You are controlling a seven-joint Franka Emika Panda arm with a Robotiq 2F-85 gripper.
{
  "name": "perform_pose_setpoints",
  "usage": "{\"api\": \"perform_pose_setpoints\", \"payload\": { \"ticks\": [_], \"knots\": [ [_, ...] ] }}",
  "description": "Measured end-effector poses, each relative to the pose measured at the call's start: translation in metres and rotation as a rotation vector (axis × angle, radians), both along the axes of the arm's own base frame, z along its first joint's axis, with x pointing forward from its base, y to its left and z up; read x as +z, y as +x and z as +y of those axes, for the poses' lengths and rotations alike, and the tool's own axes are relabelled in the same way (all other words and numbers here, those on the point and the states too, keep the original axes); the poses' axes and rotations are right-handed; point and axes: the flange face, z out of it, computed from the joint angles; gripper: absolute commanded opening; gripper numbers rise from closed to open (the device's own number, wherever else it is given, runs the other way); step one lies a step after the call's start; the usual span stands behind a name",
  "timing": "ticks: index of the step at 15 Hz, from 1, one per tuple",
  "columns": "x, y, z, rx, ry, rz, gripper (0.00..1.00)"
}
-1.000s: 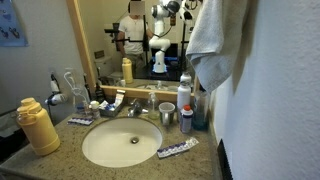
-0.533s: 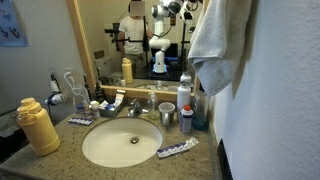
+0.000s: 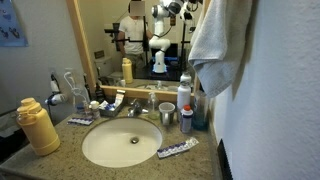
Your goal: Take the towel hanging to the wall and use it to wipe the counter
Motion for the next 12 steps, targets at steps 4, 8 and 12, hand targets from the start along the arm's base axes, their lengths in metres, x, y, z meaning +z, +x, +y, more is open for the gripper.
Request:
{"api": "perform_pose_setpoints", "payload": {
  "ticks": [4,8,12],
  "knots": [
    [-0.006,0.000,-0.001,-0.001,0.006,0.009,0.03],
    [-0.011,0.000,-0.002,-0.002,0.011,0.017,0.03],
    [-0.014,0.000,-0.002,-0.003,0.015,0.023,0.03]
  ]
}}
